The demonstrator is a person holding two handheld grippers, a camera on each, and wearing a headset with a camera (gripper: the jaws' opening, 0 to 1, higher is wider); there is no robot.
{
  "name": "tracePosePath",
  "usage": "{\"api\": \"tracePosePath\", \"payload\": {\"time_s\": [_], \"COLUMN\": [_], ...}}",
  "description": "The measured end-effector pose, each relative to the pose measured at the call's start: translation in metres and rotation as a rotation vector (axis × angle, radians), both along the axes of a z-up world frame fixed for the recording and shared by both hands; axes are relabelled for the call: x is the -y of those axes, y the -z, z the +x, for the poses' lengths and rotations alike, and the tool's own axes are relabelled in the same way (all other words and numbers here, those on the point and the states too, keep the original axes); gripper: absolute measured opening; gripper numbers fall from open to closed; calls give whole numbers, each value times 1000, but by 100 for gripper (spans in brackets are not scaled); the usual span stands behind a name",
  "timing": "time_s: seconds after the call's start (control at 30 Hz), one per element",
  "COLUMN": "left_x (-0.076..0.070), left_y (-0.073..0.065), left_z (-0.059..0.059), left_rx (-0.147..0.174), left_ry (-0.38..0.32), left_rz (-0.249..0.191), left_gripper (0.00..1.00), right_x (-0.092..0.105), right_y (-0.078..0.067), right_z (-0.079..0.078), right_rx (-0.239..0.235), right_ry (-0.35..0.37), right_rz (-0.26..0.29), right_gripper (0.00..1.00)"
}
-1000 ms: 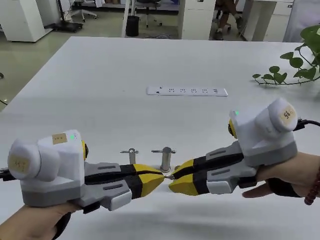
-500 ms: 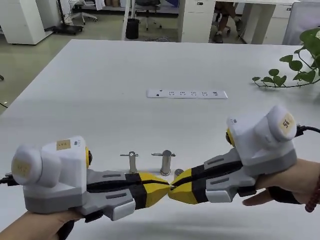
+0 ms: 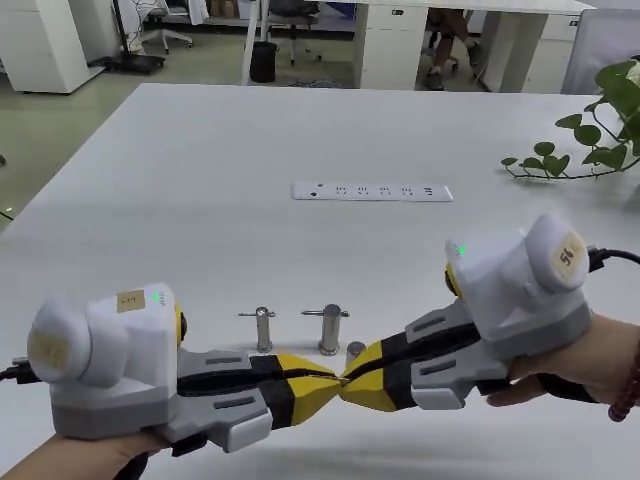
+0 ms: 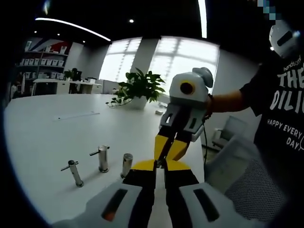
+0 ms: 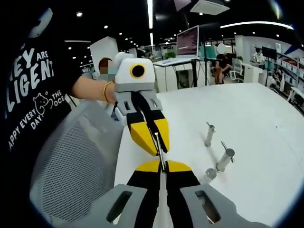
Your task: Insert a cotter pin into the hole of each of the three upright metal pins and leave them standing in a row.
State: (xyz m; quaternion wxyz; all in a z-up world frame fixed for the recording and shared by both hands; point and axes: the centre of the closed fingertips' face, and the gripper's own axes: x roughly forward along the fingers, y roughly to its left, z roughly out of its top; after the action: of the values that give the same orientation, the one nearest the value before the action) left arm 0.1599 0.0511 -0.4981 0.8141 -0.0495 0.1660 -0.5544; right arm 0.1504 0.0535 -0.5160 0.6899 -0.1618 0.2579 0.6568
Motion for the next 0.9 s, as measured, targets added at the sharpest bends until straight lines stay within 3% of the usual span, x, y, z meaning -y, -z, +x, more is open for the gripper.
{"api": "tracePosePath", "payload": {"time_s": [0.07, 0.2, 0.5, 0.9], "left_x": [-3, -5, -8, -9], "left_y": [1, 7, 15, 23], "left_z": [4, 7, 9, 21], "left_rx": [16, 14, 18, 57], "left_ry": [-13, -21, -43, -101], "left_rz": [12, 35, 65, 121], "left_gripper": [6, 1, 7, 13], "right_x": [1, 5, 17, 38], "right_y": [1, 3, 5, 10], "right_z": [2, 8, 23, 39], "right_rx": [22, 53, 96, 134], "right_ry": [5, 12, 43, 59], "right_rz": [-13, -36, -85, -157], "right_gripper": [0, 0, 0, 0]}}
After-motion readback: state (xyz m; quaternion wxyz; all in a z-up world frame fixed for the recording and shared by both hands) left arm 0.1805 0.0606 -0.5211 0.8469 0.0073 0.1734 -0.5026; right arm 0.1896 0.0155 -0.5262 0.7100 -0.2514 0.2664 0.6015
